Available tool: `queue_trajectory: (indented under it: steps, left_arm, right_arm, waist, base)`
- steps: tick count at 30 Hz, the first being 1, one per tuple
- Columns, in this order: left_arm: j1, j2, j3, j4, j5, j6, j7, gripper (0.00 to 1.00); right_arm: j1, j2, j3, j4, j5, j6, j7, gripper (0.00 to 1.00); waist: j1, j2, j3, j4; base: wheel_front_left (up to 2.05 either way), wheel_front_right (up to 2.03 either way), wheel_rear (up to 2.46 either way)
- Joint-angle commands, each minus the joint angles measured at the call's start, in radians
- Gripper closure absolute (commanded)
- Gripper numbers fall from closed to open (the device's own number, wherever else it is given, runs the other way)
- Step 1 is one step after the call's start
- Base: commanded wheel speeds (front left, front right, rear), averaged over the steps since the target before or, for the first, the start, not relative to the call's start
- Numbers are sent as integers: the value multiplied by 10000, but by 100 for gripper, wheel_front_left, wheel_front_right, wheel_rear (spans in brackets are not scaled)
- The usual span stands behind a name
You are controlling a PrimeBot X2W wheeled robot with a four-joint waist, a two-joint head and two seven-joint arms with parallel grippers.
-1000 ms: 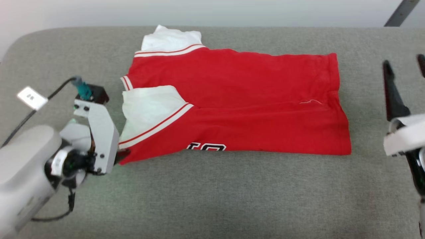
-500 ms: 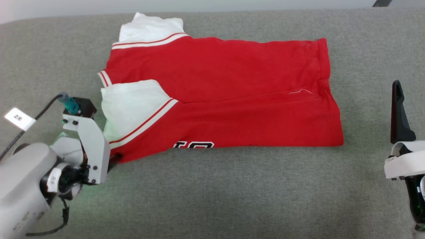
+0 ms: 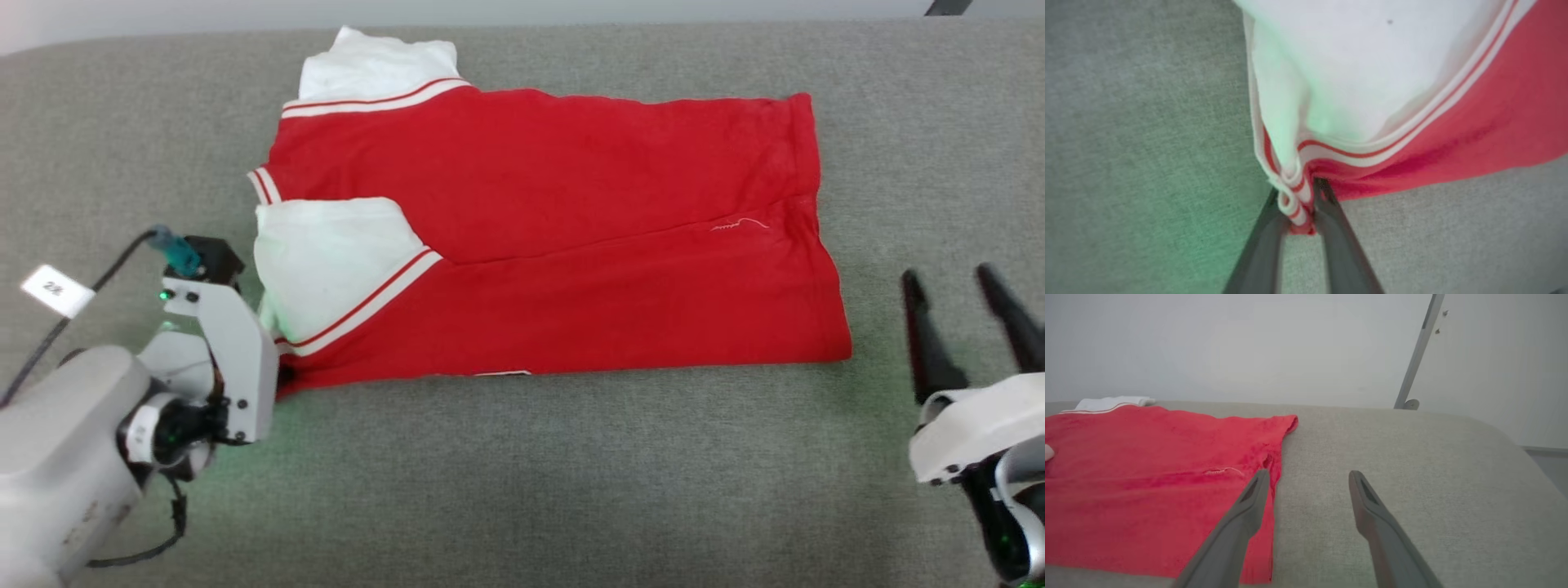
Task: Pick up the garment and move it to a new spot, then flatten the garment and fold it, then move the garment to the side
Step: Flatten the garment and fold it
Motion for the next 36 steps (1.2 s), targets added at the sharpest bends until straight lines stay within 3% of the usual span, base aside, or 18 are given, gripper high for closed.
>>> queue_trajectory:
  steps: [1, 7, 17, 18, 19, 20, 27, 36]
  left_arm:
    - [477, -448, -417, 138, 42, -114, 84, 100]
    - [219, -879, -466, 379, 132, -344, 38, 100]
    - [-44, -1386, -507, 771, 235, -641, -86, 100]
    - [-58, -1403, -509, 800, 244, -675, -97, 100]
    - [-71, -1417, -517, 826, 257, -713, -102, 100]
    - [-81, -1433, -518, 848, 255, -730, -114, 100]
    - [-110, -1287, -482, 914, 260, -802, -162, 100]
    - [-428, -517, -283, 92, 227, -489, 195, 100]
  right_arm:
    - [29, -103, 127, 94, 163, -16, 285, 0]
    - [-404, -358, 582, 942, 916, -14, 2075, 0]
    - [-1387, -789, 1149, 2855, 1144, -14, 3984, 0]
    - [-1415, -768, 1195, 3074, 1167, -14, 4196, 35]
    - [-1463, -812, 1313, 3240, 1163, -14, 4377, 80]
    - [-1498, -889, 1467, 3377, 1119, -14, 4572, 100]
    - [-1864, -836, 1101, 3539, 1439, -16, 5188, 100]
    - [-2090, -1337, 860, 2284, 1861, -17, 6334, 100]
  waist:
    - [0, 0, 14, 90]
    - [0, 0, 166, 360]
    - [0, 0, 399, 716]
    - [0, 0, 410, 737]
    - [0, 0, 422, 759]
    - [0, 0, 429, 781]
    - [0, 0, 363, 813]
    - [0, 0, 104, 810]
  base:
    - [0, 0, 0]
    - [0, 0, 0]
    - [0, 0, 0]
    - [0, 0, 0]
    - [0, 0, 0]
    - [0, 0, 0]
    - [0, 0, 0]
    - [0, 0, 0]
